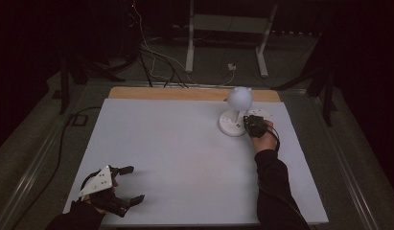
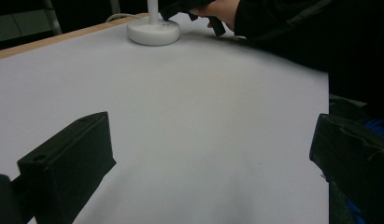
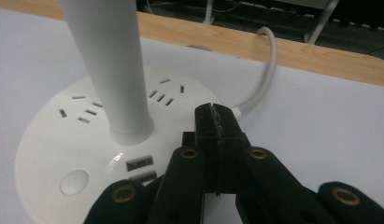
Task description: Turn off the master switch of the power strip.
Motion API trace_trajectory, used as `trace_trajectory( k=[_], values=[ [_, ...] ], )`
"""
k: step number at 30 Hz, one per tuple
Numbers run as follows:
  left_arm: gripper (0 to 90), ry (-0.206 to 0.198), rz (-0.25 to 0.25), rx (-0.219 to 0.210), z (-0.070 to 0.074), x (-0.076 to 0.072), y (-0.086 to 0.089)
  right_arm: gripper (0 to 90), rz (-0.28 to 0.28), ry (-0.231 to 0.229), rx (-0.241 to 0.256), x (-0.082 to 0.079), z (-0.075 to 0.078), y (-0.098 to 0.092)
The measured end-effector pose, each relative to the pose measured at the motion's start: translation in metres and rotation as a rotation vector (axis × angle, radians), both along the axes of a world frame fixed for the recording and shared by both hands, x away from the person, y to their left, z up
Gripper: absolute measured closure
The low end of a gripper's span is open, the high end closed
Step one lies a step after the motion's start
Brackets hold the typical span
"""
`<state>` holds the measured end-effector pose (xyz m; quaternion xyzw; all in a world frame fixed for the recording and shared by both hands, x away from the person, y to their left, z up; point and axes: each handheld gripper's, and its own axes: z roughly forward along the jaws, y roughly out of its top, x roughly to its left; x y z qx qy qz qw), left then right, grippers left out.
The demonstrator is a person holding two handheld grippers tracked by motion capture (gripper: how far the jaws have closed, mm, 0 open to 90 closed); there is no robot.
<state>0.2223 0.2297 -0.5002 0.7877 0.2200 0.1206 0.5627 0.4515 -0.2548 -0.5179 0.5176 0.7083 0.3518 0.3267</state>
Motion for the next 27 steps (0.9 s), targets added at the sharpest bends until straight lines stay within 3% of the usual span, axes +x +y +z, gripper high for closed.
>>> trace_trajectory(
  k=[3, 6, 17, 19, 21, 24, 25, 27],
  values=[
    [0.2, -0.001, -0.001, 0.002, 0.000, 0.000, 0.000, 90.0, 0.005, -0.003, 0.031, 0.000, -0.001, -0.001],
    [0.2, -0.003, -0.002, 0.004, 0.000, 0.000, 0.000, 90.0, 0.005, -0.006, 0.013, 0.000, -0.001, 0.001],
    [0.2, -0.005, 0.001, 0.002, 0.000, 0.000, 0.000, 90.0, 0.006, 0.011, 0.021, 0.002, 0.000, 0.000],
    [0.2, -0.003, 0.004, -0.004, 0.001, 0.000, 0.001, 90.0, 0.018, -0.007, 0.018, 0.001, 0.002, 0.000],
    [0.2, -0.003, 0.006, -0.006, 0.001, 0.000, 0.001, 90.0, -0.004, -0.003, 0.009, 0.000, 0.003, -0.001],
    [0.2, -0.003, 0.006, -0.007, 0.001, 0.001, 0.001, 89.4, -0.009, -0.008, 0.041, -0.002, 0.003, -0.005],
    [0.2, -0.002, 0.006, -0.008, 0.001, 0.000, 0.001, 83.4, -0.002, -0.022, 0.058, -0.005, 0.004, -0.008],
    [0.2, -0.004, 0.006, -0.005, 0.001, 0.000, 0.001, 81.7, 0.007, -0.034, 0.065, -0.007, 0.007, -0.009]
  ],
)
